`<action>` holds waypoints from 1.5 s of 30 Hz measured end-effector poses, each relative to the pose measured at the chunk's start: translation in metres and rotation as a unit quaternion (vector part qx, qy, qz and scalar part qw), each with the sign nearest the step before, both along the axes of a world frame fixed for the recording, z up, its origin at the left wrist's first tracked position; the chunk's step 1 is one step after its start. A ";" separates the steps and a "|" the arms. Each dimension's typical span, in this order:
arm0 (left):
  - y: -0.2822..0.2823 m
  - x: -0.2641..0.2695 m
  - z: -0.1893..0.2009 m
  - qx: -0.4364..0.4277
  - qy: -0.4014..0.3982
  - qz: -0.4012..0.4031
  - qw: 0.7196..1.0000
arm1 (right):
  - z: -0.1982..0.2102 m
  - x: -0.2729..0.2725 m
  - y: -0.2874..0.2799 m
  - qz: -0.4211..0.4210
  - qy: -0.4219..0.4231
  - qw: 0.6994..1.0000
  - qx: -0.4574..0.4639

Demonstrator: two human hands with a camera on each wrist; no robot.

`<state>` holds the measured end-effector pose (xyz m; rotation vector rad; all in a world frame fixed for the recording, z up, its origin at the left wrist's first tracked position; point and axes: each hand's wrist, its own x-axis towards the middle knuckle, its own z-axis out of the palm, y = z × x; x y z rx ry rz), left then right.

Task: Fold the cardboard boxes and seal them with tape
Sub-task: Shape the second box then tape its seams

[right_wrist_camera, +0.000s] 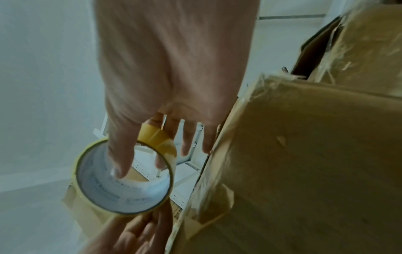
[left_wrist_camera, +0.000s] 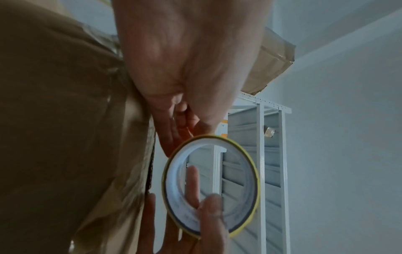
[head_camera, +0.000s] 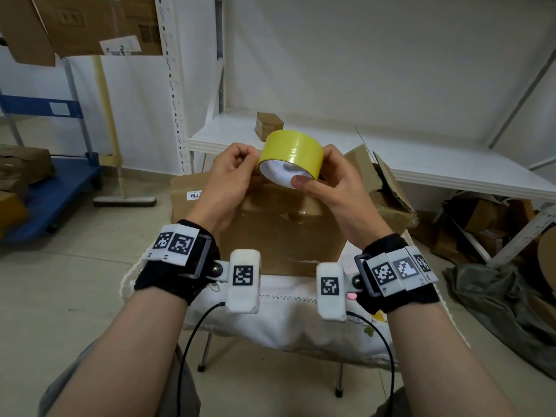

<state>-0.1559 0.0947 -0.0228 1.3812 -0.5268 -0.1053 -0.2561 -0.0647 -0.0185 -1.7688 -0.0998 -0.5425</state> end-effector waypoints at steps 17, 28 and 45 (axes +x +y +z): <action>0.023 0.021 0.009 0.044 0.027 0.001 0.999 | 0.001 0.014 -0.004 -0.055 0.052 0.989 -0.129; 0.029 0.025 0.008 0.008 0.053 -0.024 0.998 | -0.010 0.030 -0.011 -0.188 0.036 0.970 -0.148; 0.038 0.034 0.006 0.028 0.030 0.028 0.999 | -0.004 0.034 -0.001 -0.161 0.076 0.936 -0.305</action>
